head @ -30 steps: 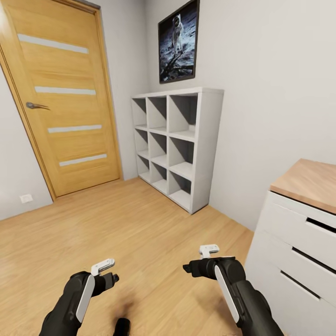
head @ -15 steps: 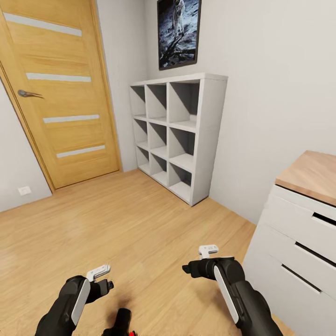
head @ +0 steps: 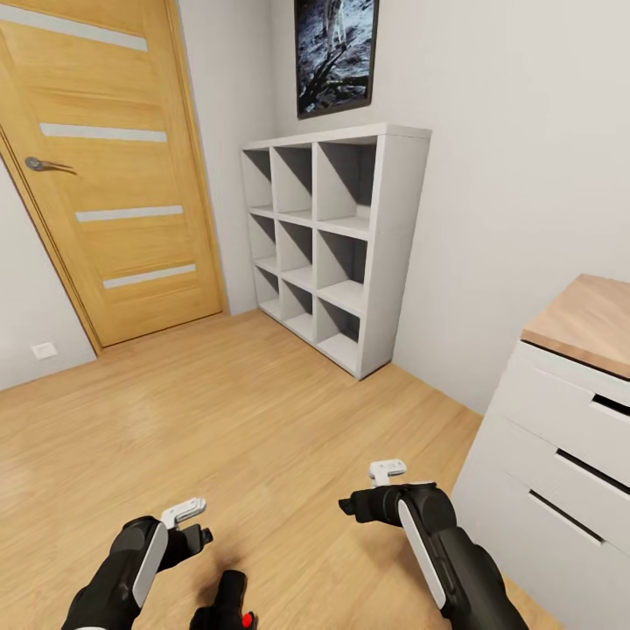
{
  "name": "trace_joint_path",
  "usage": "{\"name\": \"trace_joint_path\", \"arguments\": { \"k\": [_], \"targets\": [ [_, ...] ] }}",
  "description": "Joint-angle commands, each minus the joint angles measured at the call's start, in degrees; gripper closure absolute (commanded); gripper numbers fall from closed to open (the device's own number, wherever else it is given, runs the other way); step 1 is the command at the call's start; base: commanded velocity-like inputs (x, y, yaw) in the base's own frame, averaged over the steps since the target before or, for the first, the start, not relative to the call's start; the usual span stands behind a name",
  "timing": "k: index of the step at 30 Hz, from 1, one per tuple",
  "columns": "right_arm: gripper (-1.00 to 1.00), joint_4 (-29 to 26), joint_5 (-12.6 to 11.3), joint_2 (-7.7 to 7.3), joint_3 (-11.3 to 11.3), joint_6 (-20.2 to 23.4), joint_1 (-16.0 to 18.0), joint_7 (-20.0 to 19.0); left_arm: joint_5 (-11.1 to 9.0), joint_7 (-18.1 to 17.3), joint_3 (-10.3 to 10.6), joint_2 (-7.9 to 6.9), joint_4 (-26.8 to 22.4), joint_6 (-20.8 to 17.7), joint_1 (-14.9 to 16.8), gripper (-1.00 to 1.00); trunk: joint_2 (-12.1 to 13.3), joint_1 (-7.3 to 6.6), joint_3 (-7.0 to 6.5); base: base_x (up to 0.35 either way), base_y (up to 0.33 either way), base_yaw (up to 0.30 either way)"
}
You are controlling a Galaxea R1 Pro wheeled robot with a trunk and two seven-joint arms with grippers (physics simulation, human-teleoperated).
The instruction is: Attach the digital camera to the camera tripod in the bedroom.
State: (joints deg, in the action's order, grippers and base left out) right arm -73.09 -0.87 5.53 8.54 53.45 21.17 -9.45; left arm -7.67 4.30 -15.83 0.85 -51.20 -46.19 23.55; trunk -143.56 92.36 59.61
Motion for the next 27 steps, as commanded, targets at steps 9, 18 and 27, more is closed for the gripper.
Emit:
{"name": "trace_joint_path", "arguments": {
  "k": [9, 18, 27],
  "targets": [
    [-1.0, -0.3, 0.1, 0.13, 0.1, 0.3, 0.0, 0.2, -0.6, 0.6, -0.1, -0.19, 0.6, 0.2, 0.0, -1.0, 0.0, -0.01, 0.06, 0.006, 0.056, 0.0],
    [-1.0, -0.4, 0.1, 0.16, 0.1, 0.3, 0.0, 0.2, -0.6, 0.6, 0.1, -0.12, 0.7, 0.2, 0.0, -1.0, 0.0, -0.01, 0.06, 0.083, 0.181, -0.006],
    [-1.0, -0.4, 0.1, 0.11, 0.1, 0.2, 0.0, 0.3, -0.6, 0.6, 0.0, 0.0, 0.7, 0.2, 0.0, -1.0, 0.0, -0.01, 0.06, 0.006, 0.017, -0.031]
  ]
}}
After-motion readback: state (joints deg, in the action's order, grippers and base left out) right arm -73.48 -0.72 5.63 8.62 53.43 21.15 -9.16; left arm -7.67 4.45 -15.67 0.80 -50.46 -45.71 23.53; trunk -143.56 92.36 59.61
